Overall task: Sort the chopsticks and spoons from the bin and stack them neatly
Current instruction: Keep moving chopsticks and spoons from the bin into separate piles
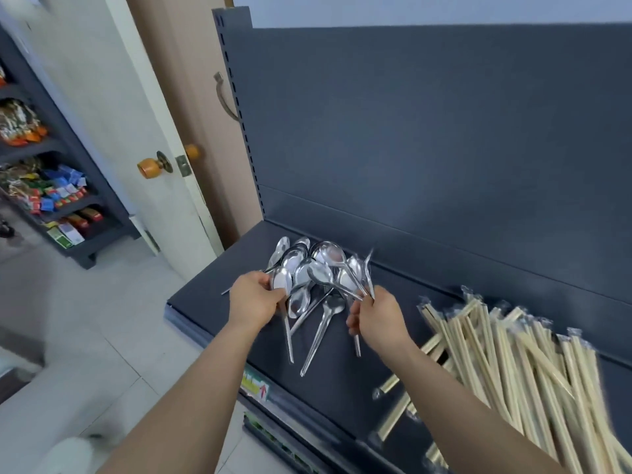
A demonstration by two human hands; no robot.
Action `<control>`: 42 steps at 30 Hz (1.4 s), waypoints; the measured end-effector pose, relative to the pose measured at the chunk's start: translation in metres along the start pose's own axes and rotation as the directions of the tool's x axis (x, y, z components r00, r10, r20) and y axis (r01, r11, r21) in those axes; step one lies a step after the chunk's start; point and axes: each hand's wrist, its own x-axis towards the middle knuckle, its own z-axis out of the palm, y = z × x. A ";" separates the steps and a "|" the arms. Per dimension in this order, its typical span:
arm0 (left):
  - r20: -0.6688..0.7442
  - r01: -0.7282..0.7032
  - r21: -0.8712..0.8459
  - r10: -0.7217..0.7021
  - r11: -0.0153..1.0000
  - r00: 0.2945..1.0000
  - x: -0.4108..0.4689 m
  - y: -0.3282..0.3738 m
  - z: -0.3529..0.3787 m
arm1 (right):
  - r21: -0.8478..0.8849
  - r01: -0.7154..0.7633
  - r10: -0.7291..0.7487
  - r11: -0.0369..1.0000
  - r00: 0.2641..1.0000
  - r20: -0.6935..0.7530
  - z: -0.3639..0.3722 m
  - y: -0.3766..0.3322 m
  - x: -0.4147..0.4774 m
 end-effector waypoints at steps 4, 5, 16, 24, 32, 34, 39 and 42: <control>0.012 -0.054 0.078 0.053 0.996 0.999 0.030 -0.005 0.008 | -0.117 -0.010 0.013 0.993 1.000 0.022 0.014 0.008 0.012; 0.023 -0.081 0.116 0.078 0.990 0.997 0.036 -0.007 0.009 | -0.184 0.002 0.004 0.983 0.999 0.032 0.018 0.012 0.014; 0.243 -0.344 0.306 0.276 0.888 0.930 0.080 -0.024 0.011 | -0.848 0.013 -0.163 0.529 0.983 -0.086 0.060 0.008 0.002; 0.355 -0.535 0.197 0.449 0.822 0.820 0.086 -0.038 -0.002 | -0.927 -0.113 -0.164 0.357 0.970 -0.181 0.088 0.002 0.003; 0.475 -0.677 0.300 0.510 0.672 0.717 0.091 -0.038 -0.006 | -0.897 -0.163 -0.218 0.411 0.938 -0.270 0.090 -0.005 -0.013; 0.497 -0.687 0.322 0.502 0.651 0.708 0.090 -0.036 -0.007 | -0.888 -0.155 -0.238 0.433 0.931 -0.278 0.091 -0.005 -0.016; 0.503 -0.758 0.385 0.569 0.526 0.650 0.076 -0.021 -0.014 | -0.868 -0.125 -0.294 0.480 0.910 -0.293 0.089 -0.001 -0.029; 0.510 -0.824 0.362 0.646 0.437 0.567 0.056 -0.003 -0.016 | -0.866 -0.113 -0.359 0.487 0.878 -0.317 0.075 -0.003 -0.046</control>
